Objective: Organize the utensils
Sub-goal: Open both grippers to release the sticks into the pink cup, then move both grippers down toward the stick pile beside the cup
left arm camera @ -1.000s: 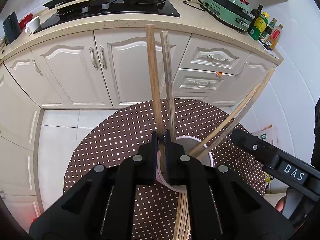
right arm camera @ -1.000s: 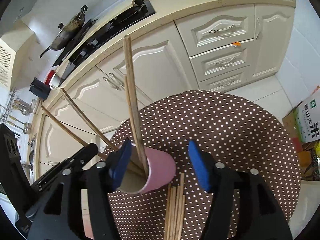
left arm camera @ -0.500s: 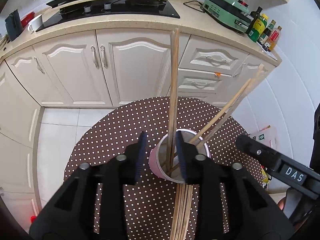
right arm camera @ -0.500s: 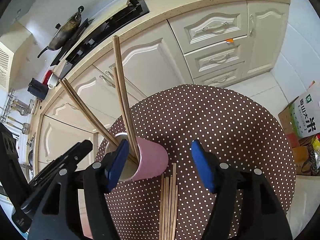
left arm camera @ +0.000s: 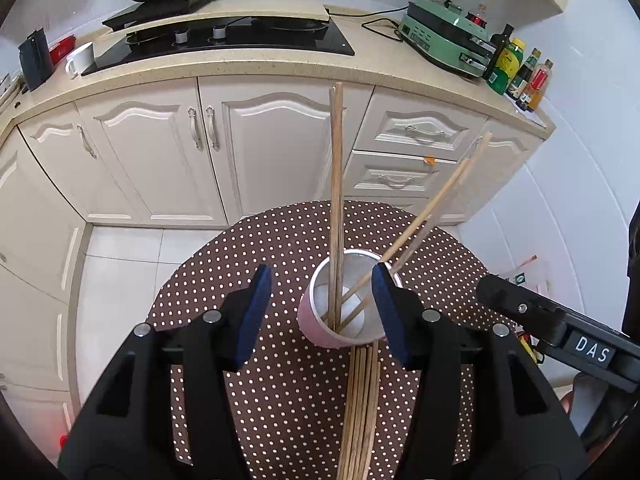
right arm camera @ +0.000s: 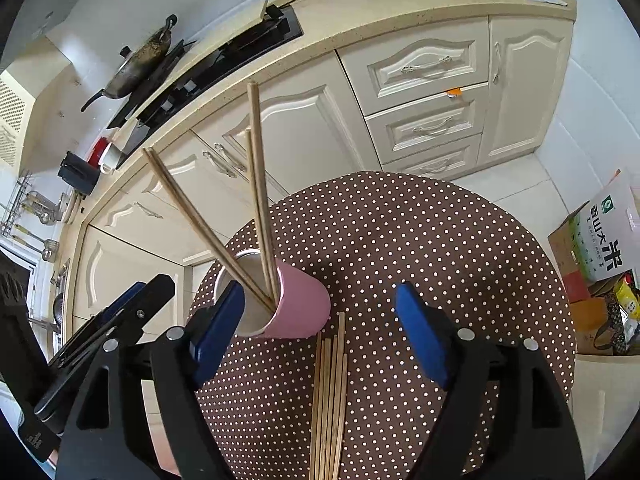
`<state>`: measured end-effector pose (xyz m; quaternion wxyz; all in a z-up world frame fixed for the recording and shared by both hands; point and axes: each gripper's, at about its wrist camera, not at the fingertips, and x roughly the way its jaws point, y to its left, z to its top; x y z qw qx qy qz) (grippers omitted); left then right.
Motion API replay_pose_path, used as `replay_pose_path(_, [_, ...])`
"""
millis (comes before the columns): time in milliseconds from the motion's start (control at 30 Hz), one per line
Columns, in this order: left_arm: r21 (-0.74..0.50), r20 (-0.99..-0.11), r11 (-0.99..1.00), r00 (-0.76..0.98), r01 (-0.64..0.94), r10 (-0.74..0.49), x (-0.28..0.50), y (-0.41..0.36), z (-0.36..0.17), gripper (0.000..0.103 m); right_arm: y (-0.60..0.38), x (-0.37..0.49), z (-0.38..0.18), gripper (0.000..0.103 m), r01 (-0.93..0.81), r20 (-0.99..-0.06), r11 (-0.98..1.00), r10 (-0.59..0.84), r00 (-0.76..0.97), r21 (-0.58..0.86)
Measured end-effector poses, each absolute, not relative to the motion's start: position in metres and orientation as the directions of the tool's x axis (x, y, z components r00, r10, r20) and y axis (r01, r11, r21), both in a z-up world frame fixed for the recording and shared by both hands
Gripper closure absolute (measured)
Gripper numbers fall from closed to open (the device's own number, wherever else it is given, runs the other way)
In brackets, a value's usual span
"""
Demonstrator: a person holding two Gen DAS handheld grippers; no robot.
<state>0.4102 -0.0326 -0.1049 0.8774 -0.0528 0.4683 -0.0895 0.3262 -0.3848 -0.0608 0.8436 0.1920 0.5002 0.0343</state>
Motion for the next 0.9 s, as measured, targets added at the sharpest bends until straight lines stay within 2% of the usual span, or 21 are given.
replay_pose_path(467, [-0.182,-0.800,0.978,0.563,0.102,-0.208,0.371,-0.024,-0.093,0.050,-0.383,0.294,-0.048,0.024,0.121,-0.826,0.930,0.241,0.509,0.346])
replay_pose_path(900, [-0.160,-0.825,0.981,0.530,0.110,-0.194,0.339,-0.015,-0.105,0.050,-0.384,0.262,-0.061,0.018,0.153,-0.855,0.932,0.224,0.468,0.328])
